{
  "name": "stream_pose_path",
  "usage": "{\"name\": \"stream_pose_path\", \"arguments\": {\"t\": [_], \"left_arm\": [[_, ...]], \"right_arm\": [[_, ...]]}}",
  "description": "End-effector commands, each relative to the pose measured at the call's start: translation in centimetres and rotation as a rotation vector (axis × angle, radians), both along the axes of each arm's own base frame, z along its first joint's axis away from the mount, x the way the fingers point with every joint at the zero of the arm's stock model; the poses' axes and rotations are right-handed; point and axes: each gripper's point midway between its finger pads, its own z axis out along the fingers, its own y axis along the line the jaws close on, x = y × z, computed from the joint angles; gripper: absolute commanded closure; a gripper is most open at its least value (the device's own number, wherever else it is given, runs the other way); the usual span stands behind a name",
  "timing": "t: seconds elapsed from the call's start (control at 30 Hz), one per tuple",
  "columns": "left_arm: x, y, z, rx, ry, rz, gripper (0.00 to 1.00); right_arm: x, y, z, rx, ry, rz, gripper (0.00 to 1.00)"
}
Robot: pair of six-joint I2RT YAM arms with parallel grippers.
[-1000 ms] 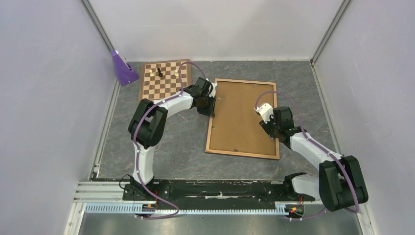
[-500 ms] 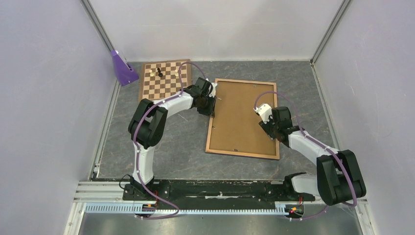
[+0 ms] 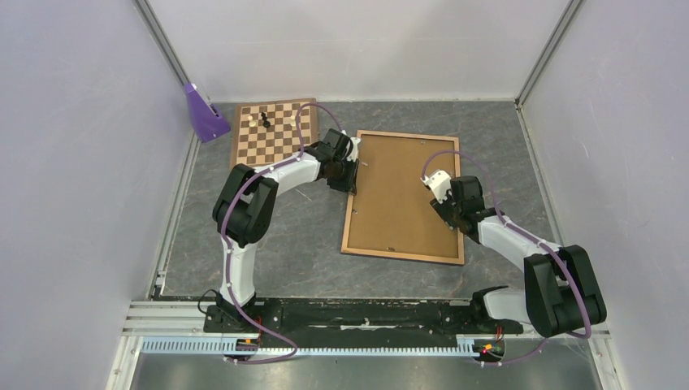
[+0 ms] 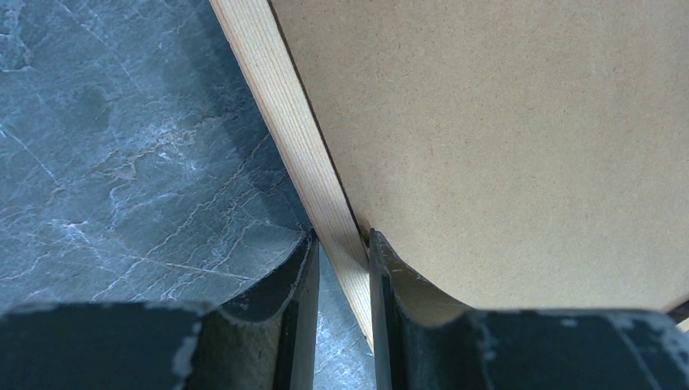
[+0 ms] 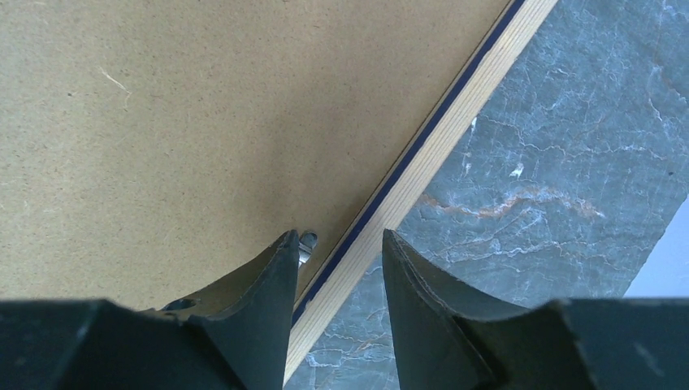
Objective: Put the photo into the frame
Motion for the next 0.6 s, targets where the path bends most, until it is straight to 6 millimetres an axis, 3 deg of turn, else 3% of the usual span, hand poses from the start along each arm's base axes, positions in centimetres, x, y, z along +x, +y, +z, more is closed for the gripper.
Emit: {"name": "stream_pose_path", "arguments": {"t": [0.0, 0.57], "left_arm": [[-0.3, -0.8, 0.3, -0.039, 0.002, -0.003, 0.98], [-0.4, -0.7, 0.1, -0.042, 0.007, 0.011, 0.98]], "right_arm": [[0.2, -1.2, 0.4, -0.053, -0.016, -0.026, 0.55], [-0.5, -2.3, 0.7, -0.104, -0.013, -0.047, 0.55]]}}
